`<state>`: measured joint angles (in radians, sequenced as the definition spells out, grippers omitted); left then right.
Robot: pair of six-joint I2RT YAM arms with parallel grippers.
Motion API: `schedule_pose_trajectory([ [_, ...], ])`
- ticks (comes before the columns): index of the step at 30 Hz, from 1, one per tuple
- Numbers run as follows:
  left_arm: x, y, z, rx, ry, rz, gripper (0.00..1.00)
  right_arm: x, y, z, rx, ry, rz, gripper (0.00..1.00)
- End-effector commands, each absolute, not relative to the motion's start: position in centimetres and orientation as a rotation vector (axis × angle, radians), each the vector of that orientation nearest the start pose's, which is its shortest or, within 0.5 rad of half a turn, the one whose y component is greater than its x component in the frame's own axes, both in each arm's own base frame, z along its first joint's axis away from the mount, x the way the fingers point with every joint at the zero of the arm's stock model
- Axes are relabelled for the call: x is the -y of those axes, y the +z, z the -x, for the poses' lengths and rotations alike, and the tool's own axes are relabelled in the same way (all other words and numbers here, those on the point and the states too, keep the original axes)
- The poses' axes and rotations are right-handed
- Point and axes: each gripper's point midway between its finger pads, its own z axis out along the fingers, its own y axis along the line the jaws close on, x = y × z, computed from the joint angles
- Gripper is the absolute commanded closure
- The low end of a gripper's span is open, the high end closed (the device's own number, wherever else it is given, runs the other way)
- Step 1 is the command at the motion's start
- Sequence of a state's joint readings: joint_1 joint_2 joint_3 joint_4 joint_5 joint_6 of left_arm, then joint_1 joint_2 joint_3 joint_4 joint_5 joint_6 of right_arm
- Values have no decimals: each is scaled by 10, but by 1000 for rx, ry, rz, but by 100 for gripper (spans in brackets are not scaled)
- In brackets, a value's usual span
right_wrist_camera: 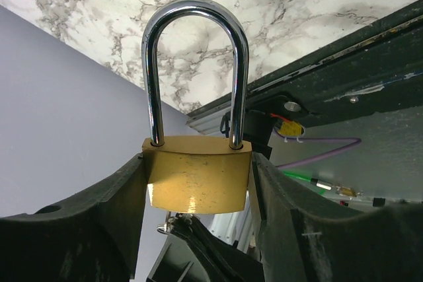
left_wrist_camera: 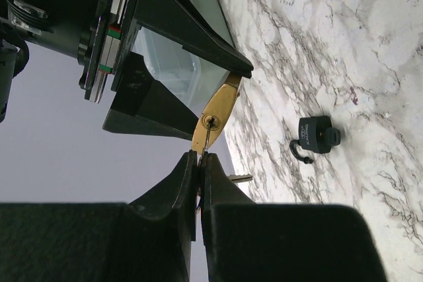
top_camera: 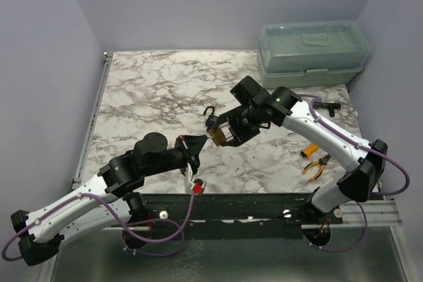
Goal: Unlock with the key
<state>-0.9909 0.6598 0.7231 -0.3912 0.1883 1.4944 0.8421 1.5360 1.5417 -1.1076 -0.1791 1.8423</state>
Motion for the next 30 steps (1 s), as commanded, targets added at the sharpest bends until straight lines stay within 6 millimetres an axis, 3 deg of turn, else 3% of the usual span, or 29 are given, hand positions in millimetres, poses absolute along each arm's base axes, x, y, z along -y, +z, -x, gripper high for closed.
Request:
schedule_pose_trajectory([
  [1,240,259,-169,-476,193,-1854,100,-334,248,-195,-2757,916,-1415,100],
  [12,240,249,-181,-468,278,-1911,100,-330,247,-190,-2771,893,-1430,100],
  [30,242,241,-198,-440,396,-1992,100,-327,251,-193,-2718,820,-1627,100],
])
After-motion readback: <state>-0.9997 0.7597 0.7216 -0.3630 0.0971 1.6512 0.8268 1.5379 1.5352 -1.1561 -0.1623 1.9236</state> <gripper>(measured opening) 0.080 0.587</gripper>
